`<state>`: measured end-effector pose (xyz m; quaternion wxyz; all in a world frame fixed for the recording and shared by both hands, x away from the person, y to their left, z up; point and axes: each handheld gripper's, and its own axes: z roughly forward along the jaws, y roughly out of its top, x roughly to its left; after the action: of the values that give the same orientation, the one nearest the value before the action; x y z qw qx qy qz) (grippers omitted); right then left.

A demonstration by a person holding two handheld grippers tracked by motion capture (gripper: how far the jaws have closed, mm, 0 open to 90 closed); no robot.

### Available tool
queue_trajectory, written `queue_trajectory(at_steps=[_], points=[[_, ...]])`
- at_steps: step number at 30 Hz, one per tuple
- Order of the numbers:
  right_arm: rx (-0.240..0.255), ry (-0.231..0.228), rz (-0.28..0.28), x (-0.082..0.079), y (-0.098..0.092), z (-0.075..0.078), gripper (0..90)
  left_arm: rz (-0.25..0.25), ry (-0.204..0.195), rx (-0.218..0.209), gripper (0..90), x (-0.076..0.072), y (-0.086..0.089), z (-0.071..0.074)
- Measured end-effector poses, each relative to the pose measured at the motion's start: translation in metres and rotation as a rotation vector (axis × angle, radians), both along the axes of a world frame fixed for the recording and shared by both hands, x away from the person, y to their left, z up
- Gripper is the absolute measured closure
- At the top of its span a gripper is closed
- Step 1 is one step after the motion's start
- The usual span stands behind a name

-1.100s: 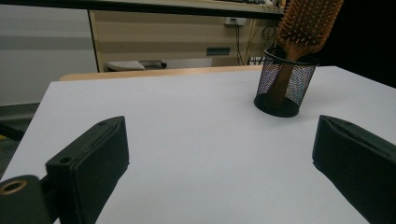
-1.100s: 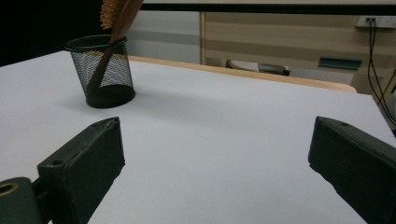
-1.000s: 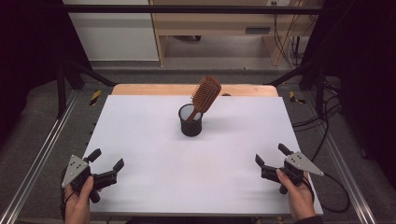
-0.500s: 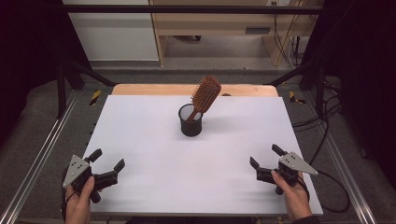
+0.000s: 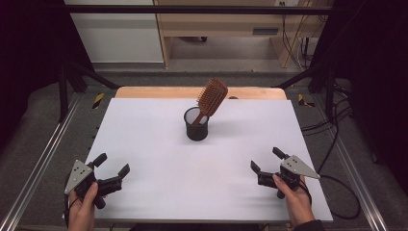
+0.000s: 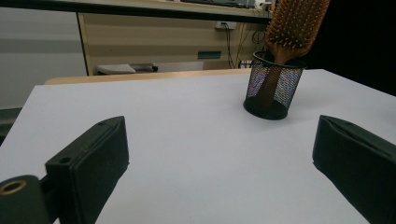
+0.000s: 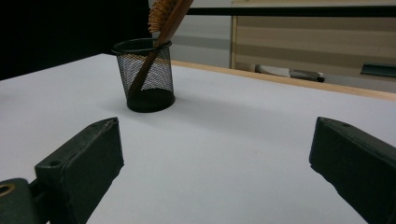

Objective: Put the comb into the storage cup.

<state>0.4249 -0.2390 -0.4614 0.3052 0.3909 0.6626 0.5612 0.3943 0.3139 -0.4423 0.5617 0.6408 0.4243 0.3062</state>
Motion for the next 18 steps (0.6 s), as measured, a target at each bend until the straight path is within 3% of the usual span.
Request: queue_trajectory(at_steps=[18], points=[[0.008, -0.037, 0.026, 0.013, 0.012, 0.001, 3.3, 0.002, -0.029, 0.013, 4.0, 0.002, -0.004, 0.001]])
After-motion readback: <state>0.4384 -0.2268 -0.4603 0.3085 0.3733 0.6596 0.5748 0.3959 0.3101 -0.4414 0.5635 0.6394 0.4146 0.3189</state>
